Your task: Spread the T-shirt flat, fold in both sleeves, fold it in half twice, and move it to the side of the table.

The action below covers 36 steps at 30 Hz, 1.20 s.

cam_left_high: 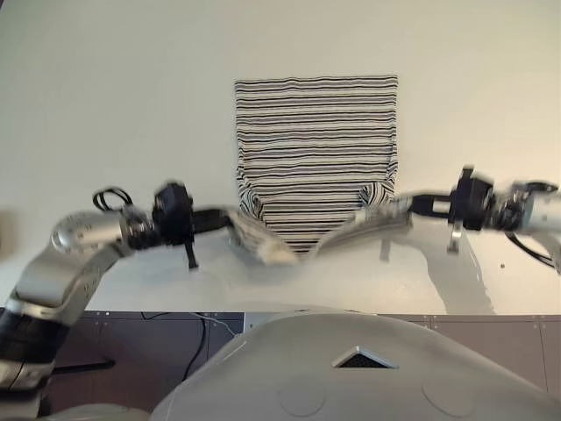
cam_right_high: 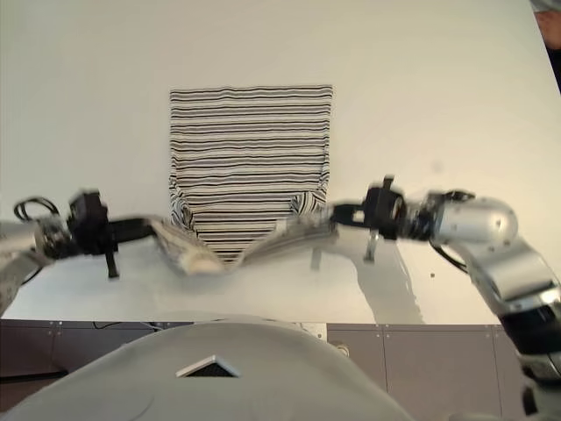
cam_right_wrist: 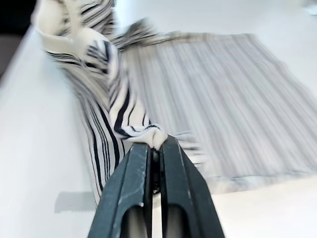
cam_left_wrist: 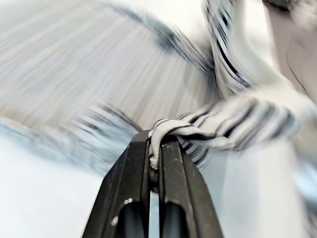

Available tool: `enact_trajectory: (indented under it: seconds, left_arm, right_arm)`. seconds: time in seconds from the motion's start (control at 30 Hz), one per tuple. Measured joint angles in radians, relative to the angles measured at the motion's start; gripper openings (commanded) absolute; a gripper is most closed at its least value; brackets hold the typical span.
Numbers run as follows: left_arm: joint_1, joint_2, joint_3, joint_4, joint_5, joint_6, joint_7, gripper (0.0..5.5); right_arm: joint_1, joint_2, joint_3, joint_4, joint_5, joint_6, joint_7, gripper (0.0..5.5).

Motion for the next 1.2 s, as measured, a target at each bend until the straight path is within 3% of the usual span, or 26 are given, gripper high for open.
enact_trajectory:
  seconds: [0.1,0.2,0.33,0.47,0.6,0.83,0.97,1.2]
  left_arm:
    - [-0.337,-0.149,0.006,0.215,0.034,0.125,0.105,0.10]
    - [-0.524,-0.260,-0.047,0.439,0.196,0.106,0.126,0.10]
    - [-0.634,-0.420,-0.109,0.799,0.411,-0.029,0.140,0.10]
    - [-0.696,-0.515,-0.100,1.013,0.502,-0.163,0.142,0.10]
    - [-0.745,-0.555,-0.055,1.148,0.561,-0.263,0.174,0.10]
    - [-0.795,-0.611,-0.001,1.314,0.650,-0.363,0.255,1.16]
    - [-0.847,-0.621,0.108,1.365,0.619,-0.335,0.317,1.52]
    - [-0.916,-0.630,0.164,1.460,0.651,-0.256,0.448,1.52]
  right_arm:
    - [-0.264,0.182,0.000,0.244,-0.079,0.115,-0.096,0.14]
    - [-0.426,0.309,0.015,0.481,-0.215,0.097,-0.153,0.14]
    - [-0.531,0.464,0.039,0.752,-0.375,0.003,-0.221,0.14]
    - [-0.584,0.543,0.031,0.886,-0.455,-0.084,-0.254,0.14]
    - [-0.607,0.571,0.003,0.965,-0.503,-0.143,-0.275,0.14]
    - [-0.635,0.637,-0.004,1.156,-0.619,-0.291,-0.356,1.27]
    - [-0.707,0.667,-0.058,1.244,-0.622,-0.286,-0.441,2.10]
    - [-0.792,0.729,-0.074,1.408,-0.701,-0.225,-0.605,2.14]
